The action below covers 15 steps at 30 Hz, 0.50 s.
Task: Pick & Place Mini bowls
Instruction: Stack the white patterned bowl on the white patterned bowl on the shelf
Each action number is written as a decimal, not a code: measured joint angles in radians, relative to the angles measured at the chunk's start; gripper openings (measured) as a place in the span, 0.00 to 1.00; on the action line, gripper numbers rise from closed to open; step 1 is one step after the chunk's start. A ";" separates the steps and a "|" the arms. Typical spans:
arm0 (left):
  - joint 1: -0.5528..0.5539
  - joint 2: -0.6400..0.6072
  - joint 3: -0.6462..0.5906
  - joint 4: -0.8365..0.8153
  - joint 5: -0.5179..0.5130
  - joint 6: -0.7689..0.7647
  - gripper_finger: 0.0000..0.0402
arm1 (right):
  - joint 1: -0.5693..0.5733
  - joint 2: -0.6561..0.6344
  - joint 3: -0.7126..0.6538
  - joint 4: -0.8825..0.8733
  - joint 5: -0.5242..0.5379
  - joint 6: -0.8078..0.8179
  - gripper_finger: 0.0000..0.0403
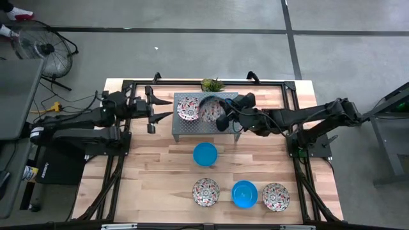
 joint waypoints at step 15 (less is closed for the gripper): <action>-0.209 0.216 0.017 0.301 -0.384 -0.008 0.42 | 0.000 0.120 0.000 0.457 0.268 -0.525 0.01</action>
